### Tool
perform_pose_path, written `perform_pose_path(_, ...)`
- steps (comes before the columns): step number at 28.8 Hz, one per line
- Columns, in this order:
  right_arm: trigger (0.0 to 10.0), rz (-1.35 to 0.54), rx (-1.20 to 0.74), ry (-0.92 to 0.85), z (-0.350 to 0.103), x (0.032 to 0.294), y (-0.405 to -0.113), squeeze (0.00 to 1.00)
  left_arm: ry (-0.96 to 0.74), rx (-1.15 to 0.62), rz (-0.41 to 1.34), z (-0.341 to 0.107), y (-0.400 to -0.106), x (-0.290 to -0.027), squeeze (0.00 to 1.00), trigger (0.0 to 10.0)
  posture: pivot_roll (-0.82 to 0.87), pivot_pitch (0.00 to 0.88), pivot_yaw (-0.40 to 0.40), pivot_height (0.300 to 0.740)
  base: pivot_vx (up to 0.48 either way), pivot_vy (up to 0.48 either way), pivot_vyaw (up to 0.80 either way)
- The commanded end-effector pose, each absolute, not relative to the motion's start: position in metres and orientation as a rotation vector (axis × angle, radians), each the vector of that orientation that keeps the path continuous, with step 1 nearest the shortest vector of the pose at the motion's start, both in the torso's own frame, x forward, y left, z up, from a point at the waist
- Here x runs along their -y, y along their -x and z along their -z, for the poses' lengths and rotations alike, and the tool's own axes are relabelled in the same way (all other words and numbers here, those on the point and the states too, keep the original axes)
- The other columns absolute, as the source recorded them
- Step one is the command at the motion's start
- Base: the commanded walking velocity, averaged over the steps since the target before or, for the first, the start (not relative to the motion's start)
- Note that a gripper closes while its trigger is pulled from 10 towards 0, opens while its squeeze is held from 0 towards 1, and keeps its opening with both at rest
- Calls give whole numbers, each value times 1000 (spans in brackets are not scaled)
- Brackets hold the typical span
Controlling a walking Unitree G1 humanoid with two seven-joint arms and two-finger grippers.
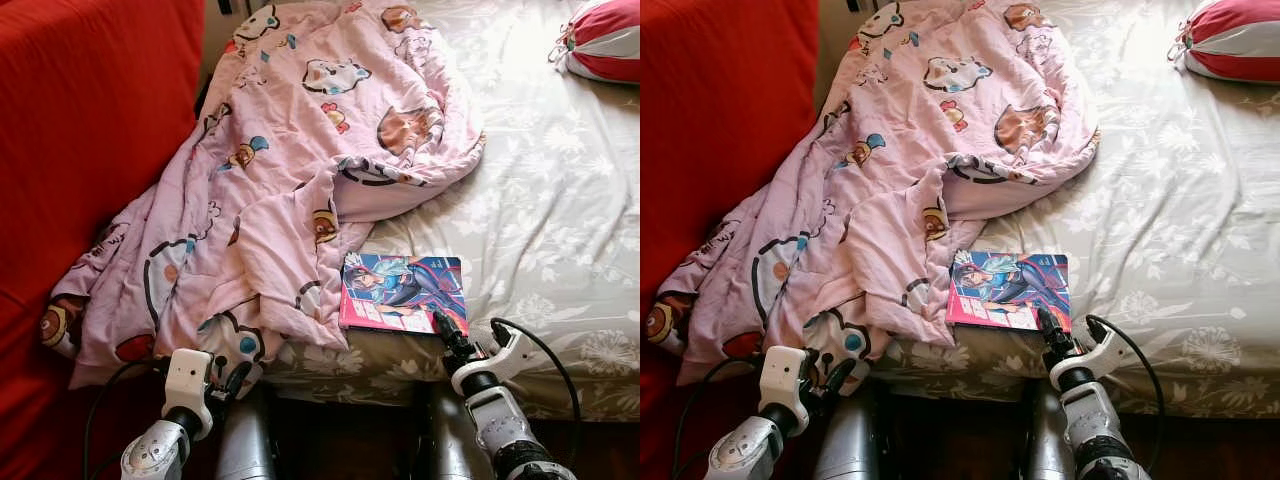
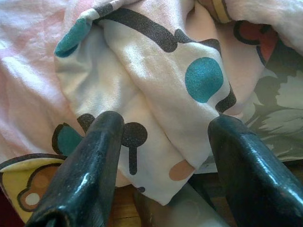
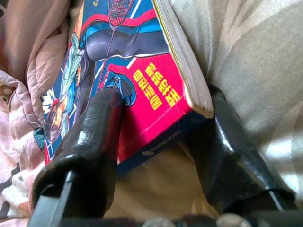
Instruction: Clean up the room
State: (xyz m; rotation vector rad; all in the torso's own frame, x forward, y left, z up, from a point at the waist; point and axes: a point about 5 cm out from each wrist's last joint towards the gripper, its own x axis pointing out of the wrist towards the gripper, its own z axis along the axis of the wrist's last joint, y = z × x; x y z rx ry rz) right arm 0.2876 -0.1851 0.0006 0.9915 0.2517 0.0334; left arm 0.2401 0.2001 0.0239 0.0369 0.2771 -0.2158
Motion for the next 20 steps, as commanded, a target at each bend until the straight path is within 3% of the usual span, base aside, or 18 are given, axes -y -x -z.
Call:
perform_pose_path(1,0,-69,-446,-1061,26,152,-265,0,-48,-298,203,-20,-237,-205,0,10000,337,175,117,539,0,0,0)
perform_pose_path(12,0,-67,-385,-1046,17,160,-275,0,-45,-292,199,-19,-242,-203,0,10000,319,159,108,539,0,0,0)
perform_pose_path(20,0,-4,-73,-970,-18,190,-300,0,-29,-277,179,-19,-251,-198,0,10000,280,131,82,539,0,0,0)
